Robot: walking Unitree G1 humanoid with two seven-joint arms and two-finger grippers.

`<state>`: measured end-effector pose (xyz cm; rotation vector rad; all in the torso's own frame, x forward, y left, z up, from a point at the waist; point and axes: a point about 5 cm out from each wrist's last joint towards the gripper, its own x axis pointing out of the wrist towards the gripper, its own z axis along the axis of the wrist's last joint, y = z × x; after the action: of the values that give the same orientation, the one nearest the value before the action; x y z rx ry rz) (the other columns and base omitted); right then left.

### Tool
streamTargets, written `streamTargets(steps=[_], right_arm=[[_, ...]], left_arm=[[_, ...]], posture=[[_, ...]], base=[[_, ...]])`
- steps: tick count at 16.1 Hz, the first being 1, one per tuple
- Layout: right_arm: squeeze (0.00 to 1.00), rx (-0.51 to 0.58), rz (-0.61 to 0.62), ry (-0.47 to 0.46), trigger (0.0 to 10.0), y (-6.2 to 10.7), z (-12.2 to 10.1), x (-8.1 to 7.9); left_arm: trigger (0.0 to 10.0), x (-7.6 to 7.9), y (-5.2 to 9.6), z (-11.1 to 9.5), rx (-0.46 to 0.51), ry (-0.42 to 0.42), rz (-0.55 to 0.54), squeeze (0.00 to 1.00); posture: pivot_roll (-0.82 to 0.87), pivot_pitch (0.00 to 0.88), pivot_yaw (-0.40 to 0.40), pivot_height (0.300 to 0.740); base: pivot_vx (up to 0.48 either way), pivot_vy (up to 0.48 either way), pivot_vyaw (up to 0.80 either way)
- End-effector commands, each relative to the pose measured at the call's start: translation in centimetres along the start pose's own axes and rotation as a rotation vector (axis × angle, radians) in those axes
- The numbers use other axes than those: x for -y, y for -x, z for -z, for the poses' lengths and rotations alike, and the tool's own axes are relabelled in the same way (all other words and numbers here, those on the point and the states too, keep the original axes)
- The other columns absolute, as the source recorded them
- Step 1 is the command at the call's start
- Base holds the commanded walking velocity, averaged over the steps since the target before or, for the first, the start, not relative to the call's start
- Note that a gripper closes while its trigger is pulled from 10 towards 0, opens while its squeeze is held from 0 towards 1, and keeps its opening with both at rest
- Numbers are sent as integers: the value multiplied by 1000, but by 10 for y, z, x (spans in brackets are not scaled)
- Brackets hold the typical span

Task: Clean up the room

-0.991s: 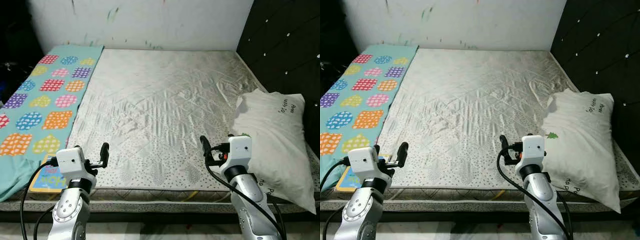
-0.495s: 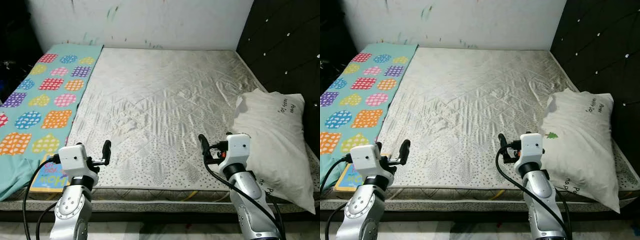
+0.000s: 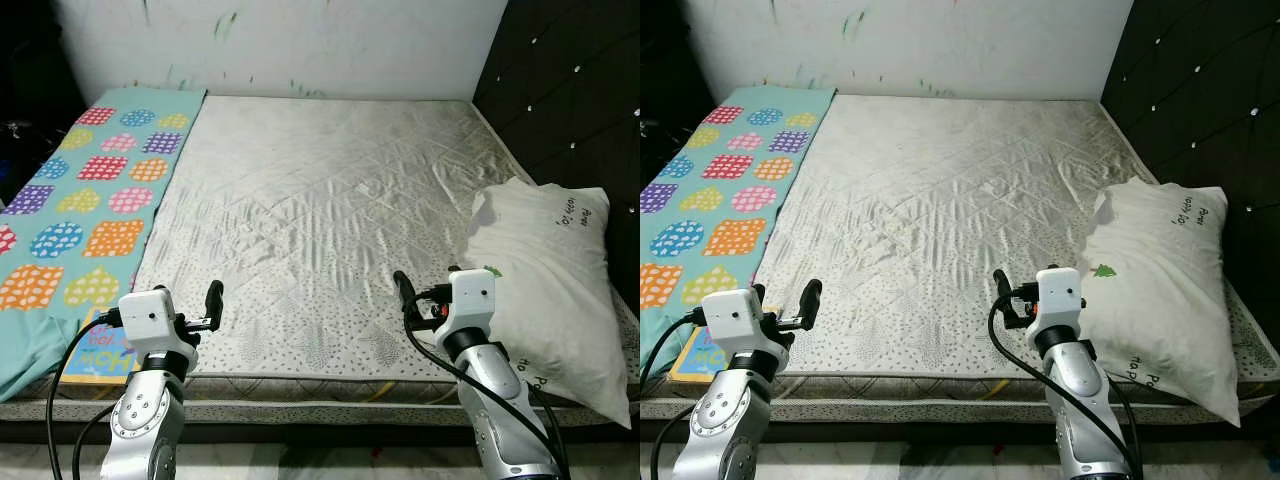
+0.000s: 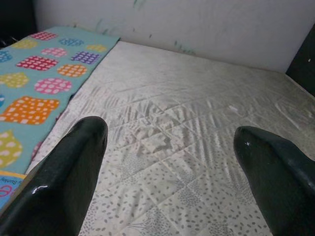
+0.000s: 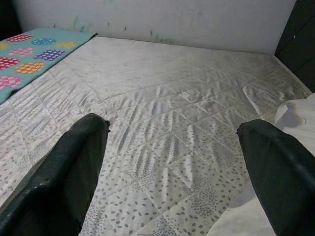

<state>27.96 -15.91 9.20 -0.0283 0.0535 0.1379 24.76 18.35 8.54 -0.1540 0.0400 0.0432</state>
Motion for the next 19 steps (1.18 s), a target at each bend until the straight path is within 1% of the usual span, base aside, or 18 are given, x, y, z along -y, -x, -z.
streamTargets(steps=[1, 2, 5, 7, 8, 10, 19], right_arm=[[0, 4, -2, 10, 10000, 0, -2, 1], [0, 4, -7, 17, 10000, 0, -3, 2], [0, 1, 2, 28, 10000, 2, -2, 4], [0, -2, 2, 25, 10000, 4, -1, 2], [0, -2, -1, 24, 10000, 5, -1, 2], [0, 0, 2, 22, 10000, 3, -1, 2], [0, -2, 5, 18, 10000, 2, -1, -1]], left_arm=[[10000, 3, -1, -1, -6, -3, 4, 0], [10000, 5, -1, 0, -5, 8, 1, 0], [10000, 5, 1, 4, -19, 27, -19, 0], [10000, 8, 0, 4, -15, 48, 21, 0], [10000, 12, 0, 2, 0, 40, 58, 0], [10000, 15, 1, 0, 10, 29, 84, 0], [10000, 12, -1, -1, 7, 19, 85, 0]], posture=[[-52, 38, -28, 740], [-71, 41, -32, 740], [-89, 44, -25, 740], [-91, 44, -23, 740], [-92, 44, -19, 740], [-90, 44, -15, 740], [-84, 54, -12, 740]], base=[[0, 0, 0], [0, 0, 0], [0, 0, 0], [0, 0, 0], [0, 0, 0], [379, 0, 0], [395, 0, 0]])
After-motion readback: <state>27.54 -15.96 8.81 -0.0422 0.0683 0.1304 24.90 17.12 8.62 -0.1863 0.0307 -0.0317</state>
